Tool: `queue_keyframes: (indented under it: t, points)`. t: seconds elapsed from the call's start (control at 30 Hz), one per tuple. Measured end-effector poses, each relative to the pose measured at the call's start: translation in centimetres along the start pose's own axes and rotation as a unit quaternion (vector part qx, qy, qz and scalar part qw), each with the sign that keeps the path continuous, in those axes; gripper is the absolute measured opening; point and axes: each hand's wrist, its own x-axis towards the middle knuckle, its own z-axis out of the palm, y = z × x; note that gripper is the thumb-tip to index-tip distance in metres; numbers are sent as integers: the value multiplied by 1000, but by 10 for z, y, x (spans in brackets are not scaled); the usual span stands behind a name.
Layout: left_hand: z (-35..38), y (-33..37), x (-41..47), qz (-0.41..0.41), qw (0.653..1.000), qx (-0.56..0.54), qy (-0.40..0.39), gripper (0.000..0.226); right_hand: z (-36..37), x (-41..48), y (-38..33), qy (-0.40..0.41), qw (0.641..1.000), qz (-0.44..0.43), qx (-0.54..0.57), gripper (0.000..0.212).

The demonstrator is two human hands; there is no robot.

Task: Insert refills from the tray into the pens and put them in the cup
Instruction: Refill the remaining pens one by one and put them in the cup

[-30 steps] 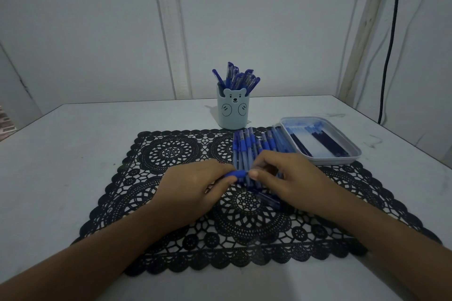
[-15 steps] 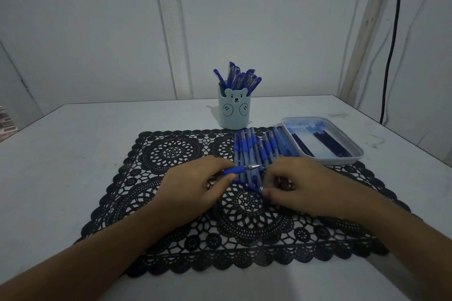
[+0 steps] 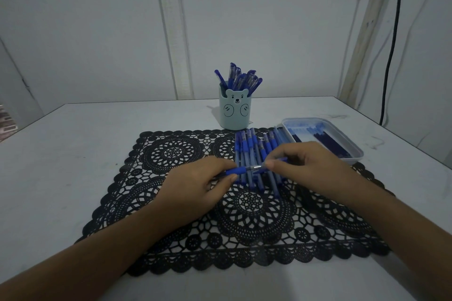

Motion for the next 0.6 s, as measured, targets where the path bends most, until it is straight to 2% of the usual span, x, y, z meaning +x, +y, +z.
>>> queue_keyframes:
  t: [0.13, 0.27, 0.37, 0.6]
  points:
    - [-1, 4, 1, 24, 999, 22, -6, 30, 10, 0, 1, -21, 1000, -9, 10, 24]
    - [0, 4, -1, 31, 999, 2, -25, 32, 18, 0, 0, -8, 999, -40, 34, 6]
    - [0, 5, -1, 43, 999, 7, -25, 30, 20, -1, 1, 4, 998, -66, 24, 13]
    - [0, 2, -2, 67, 997, -10, -23, 29, 25, 0, 6, 22, 994, -106, -9, 13]
